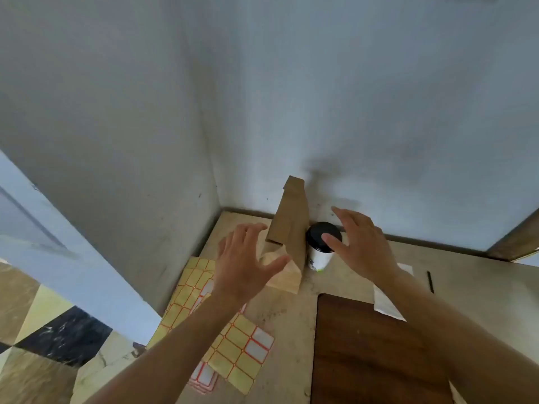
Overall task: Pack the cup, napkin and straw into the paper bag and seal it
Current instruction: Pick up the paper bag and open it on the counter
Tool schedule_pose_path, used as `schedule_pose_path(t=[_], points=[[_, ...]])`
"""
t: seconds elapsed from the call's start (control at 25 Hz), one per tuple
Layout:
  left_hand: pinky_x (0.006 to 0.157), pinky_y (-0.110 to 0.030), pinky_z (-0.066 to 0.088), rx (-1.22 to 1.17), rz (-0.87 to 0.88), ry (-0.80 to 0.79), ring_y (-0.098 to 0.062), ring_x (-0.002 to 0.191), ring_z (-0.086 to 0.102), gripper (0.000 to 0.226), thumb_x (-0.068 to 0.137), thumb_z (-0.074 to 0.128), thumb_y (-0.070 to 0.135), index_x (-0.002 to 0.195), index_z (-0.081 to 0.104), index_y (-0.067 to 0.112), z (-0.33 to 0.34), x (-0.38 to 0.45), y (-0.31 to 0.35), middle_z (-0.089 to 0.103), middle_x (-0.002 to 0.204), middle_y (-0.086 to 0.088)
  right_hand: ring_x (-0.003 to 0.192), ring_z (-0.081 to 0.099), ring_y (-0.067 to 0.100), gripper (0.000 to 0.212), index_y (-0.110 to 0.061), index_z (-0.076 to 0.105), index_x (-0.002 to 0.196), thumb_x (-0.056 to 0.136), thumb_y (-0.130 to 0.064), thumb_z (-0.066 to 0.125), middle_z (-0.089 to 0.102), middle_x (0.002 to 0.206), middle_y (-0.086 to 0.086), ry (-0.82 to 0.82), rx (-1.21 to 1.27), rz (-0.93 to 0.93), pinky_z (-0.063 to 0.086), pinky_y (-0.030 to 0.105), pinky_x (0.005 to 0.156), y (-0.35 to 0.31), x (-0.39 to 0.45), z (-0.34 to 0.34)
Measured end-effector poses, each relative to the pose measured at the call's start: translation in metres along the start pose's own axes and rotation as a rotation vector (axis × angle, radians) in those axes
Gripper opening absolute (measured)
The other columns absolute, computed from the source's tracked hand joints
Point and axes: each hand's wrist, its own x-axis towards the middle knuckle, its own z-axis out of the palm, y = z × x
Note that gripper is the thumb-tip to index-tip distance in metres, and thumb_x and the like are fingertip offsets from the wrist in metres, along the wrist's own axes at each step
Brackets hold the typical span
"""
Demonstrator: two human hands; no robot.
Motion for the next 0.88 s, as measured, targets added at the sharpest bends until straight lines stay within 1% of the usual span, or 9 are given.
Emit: schedule_pose_path(t=[0.12, 0.28, 0.4, 0.52, 0.6, 0.72, 0.8, 0.84, 0.88], points=[[0.104, -0.044, 0.037, 0.047, -0.021, -0.050, -0.013, 0.112, 0.048, 0.072, 0.074, 0.050, 0.079, 0.125, 0.039, 0.030, 0.022, 0.021, 0.001, 0.045, 0.126, 0.007, 0.134, 0.039, 0.019, 0.060, -0.030, 0.029, 0.148, 0.094, -0.050, 0.045, 0.043, 0.147, -0.003, -0.105, 0.118, 0.043, 0.037, 0.042, 0.107, 0.005, 0.055, 0.021], [0.101, -0.042, 0.037, 0.044, -0.054, -0.061, -0.010, 0.098, 0.048, 0.059, 0.075, 0.051, 0.074, 0.113, 0.042, 0.030, 0.041, 0.032, -0.008, 0.045, 0.112, 0.011, 0.125, 0.048, 0.017, 0.056, -0.038, 0.031, 0.147, 0.094, -0.050, 0.046, 0.047, 0.142, -0.005, -0.192, 0.478, 0.141, 0.039, 0.037, 0.107, -0.003, 0.117, 0.037], [0.100, -0.041, 0.035, 0.000, -0.054, -0.079, -0.007, 0.090, 0.051, 0.048, 0.077, 0.054, 0.069, 0.105, 0.044, 0.032, 0.044, 0.035, -0.013, 0.051, 0.100, 0.015, 0.114, 0.053, 0.014, 0.051, -0.042, 0.037, 0.143, 0.094, -0.043, 0.052, 0.049, 0.133, -0.010, -0.251, 0.550, 0.116, 0.039, 0.031, 0.105, -0.008, 0.146, 0.043], [0.100, -0.041, 0.034, -0.040, -0.042, -0.081, -0.005, 0.085, 0.053, 0.037, 0.079, 0.056, 0.063, 0.100, 0.048, 0.033, 0.042, 0.035, -0.014, 0.056, 0.093, 0.017, 0.118, 0.054, 0.016, 0.041, -0.035, 0.053, 0.134, 0.093, -0.029, 0.057, 0.054, 0.129, -0.009, -0.288, 0.649, 0.134, 0.043, 0.035, 0.103, -0.009, 0.160, 0.053], [0.098, -0.040, 0.037, -0.081, -0.046, -0.051, -0.004, 0.081, 0.053, 0.032, 0.080, 0.061, 0.056, 0.098, 0.049, 0.033, 0.041, 0.034, -0.016, 0.056, 0.091, 0.018, 0.108, 0.060, 0.019, 0.036, -0.029, 0.060, 0.127, 0.093, -0.019, 0.057, 0.061, 0.120, -0.004, -0.290, 0.785, 0.200, 0.050, 0.036, 0.093, -0.010, 0.161, 0.055], [0.088, -0.038, 0.048, -0.171, -0.053, -0.031, -0.001, 0.077, 0.056, 0.029, 0.079, 0.064, 0.051, 0.097, 0.052, 0.032, 0.034, 0.033, -0.022, 0.058, 0.088, 0.019, 0.100, 0.063, 0.019, 0.036, -0.023, 0.063, 0.124, 0.092, -0.009, 0.055, 0.065, 0.109, 0.001, -0.277, 0.884, 0.223, 0.052, 0.031, 0.090, -0.013, 0.159, 0.049], [0.079, -0.024, 0.050, -0.235, -0.040, -0.014, -0.002, 0.078, 0.057, 0.029, 0.079, 0.066, 0.046, 0.098, 0.054, 0.028, 0.023, 0.031, -0.025, 0.059, 0.089, 0.016, 0.102, 0.065, 0.019, 0.037, -0.022, 0.064, 0.123, 0.091, -0.006, 0.055, 0.067, 0.111, 0.003, -0.260, 0.922, 0.227, 0.051, 0.031, 0.091, -0.014, 0.157, 0.040], [0.074, -0.013, 0.047, -0.254, -0.037, -0.003, -0.002, 0.078, 0.058, 0.029, 0.079, 0.068, 0.043, 0.099, 0.056, 0.026, 0.015, 0.031, -0.026, 0.060, 0.090, 0.015, 0.105, 0.065, 0.019, 0.038, -0.022, 0.065, 0.123, 0.090, -0.005, 0.055, 0.067, 0.115, 0.002, -0.255, 0.936, 0.226, 0.051, 0.031, 0.093, -0.015, 0.154, 0.035], [0.069, -0.008, 0.044, -0.263, -0.028, 0.013, -0.001, 0.077, 0.058, 0.028, 0.079, 0.070, 0.039, 0.100, 0.057, 0.024, 0.006, 0.030, -0.026, 0.061, 0.090, 0.014, 0.109, 0.063, 0.019, 0.040, -0.023, 0.065, 0.123, 0.089, -0.003, 0.056, 0.066, 0.119, 0.001, -0.250, 0.935, 0.216, 0.051, 0.032, 0.095, -0.016, 0.151, 0.029]])
